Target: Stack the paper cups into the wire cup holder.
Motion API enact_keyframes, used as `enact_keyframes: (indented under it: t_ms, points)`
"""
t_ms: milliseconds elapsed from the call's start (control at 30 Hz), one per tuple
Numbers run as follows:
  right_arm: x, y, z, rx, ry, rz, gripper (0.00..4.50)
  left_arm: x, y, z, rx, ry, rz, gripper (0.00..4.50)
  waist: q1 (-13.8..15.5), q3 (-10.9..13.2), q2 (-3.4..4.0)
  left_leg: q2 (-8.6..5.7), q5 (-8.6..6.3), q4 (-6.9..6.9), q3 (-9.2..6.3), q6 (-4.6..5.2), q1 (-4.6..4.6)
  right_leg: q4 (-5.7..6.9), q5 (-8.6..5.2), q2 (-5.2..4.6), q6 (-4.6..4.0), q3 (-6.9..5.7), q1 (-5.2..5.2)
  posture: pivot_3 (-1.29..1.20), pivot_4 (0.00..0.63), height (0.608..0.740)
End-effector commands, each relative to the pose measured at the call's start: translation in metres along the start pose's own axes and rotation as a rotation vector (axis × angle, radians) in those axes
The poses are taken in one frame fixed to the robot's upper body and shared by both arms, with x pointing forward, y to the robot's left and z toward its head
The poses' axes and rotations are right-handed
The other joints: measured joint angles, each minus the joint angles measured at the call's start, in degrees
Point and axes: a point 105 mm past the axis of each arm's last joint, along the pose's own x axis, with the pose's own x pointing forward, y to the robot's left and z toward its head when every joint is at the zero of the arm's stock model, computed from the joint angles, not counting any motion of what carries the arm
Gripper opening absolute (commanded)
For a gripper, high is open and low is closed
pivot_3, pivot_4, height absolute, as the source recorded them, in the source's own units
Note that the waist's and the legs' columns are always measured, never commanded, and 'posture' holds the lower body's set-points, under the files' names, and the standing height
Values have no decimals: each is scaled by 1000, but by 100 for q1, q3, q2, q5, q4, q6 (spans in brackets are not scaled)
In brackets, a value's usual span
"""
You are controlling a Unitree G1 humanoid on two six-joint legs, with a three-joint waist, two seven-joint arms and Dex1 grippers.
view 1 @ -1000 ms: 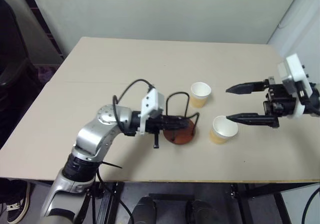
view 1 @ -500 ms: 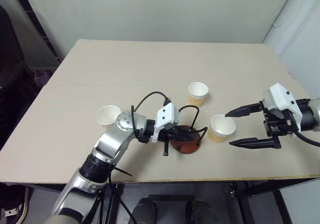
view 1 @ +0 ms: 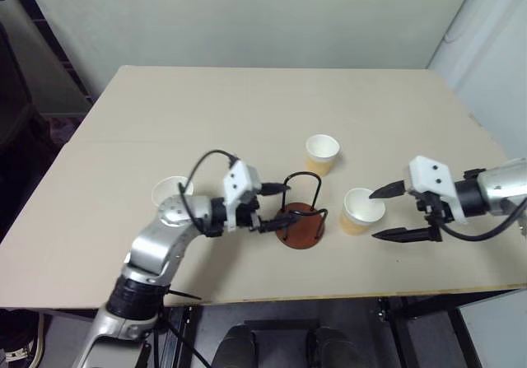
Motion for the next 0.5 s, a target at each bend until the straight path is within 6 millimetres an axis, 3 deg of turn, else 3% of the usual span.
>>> enact_keyframes:
  t_ms: [33,167,300,400,500]
  points:
    - [6,-8,0,-61,30,-7,4117,-13,-3,26,49,-67,31,3653,-11,0,0,0,0,0,0,0,3,0,0,0,-1,2,1,0,150,740]
    - [24,-14,-9,-90,59,29,4117,-37,-16,42,82,-28,20,3653,-38,1,-4,3,-2,2,-1,3,5,-2,-8,-2,-23,16,1,0,150,740]
    - [30,-14,-15,-106,77,62,4117,-65,-22,43,105,88,24,3653,-48,0,0,6,-5,-10,-4,7,9,2,-13,-3,-33,31,-5,0,150,740]
    - [34,-14,-18,-117,84,77,3490,-89,-3,48,148,160,125,3706,-44,1,1,18,-9,-16,-17,7,10,8,-26,-3,-58,33,-14,0,150,740]
    - [37,-15,-17,-125,76,80,2426,-116,19,59,230,253,217,3706,-51,1,1,37,-10,-17,-36,7,15,8,-20,-4,-76,36,-17,0,150,740]
